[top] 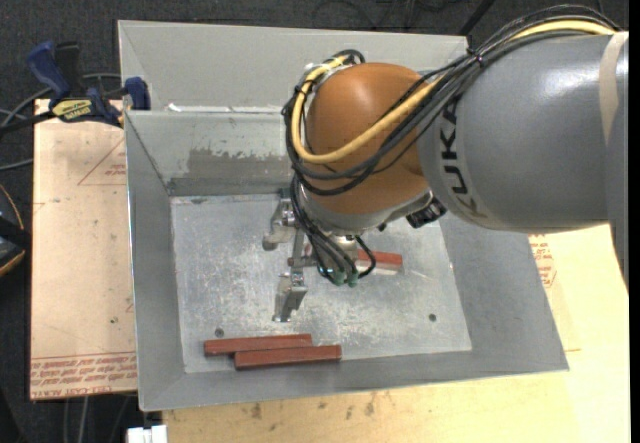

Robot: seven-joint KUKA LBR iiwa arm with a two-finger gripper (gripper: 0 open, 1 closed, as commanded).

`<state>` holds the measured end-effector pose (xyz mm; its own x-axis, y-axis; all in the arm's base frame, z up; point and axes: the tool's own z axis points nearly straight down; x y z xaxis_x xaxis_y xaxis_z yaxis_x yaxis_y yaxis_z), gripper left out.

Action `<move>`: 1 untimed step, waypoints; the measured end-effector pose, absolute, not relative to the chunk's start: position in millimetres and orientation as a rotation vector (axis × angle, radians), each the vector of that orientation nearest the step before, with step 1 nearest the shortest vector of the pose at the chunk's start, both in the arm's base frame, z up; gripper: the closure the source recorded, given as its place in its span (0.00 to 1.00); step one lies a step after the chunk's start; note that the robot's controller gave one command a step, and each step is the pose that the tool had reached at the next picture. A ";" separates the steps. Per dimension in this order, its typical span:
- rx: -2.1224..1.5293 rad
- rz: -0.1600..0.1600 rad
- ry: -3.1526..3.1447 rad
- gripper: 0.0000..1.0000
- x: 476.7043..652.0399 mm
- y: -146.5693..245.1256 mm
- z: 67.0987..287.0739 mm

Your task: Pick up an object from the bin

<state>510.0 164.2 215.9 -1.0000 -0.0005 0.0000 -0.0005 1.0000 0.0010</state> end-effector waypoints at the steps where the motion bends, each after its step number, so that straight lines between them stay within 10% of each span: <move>1: 0.045 -0.005 -3.150 0.00 506.2 166.0 176.2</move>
Offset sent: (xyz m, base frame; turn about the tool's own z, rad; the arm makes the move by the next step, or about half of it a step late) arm -0.0094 0.0176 -0.1318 -0.1490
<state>506.2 166.0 176.2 -0.9996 -0.0283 -0.0084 -0.0283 0.9996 0.0029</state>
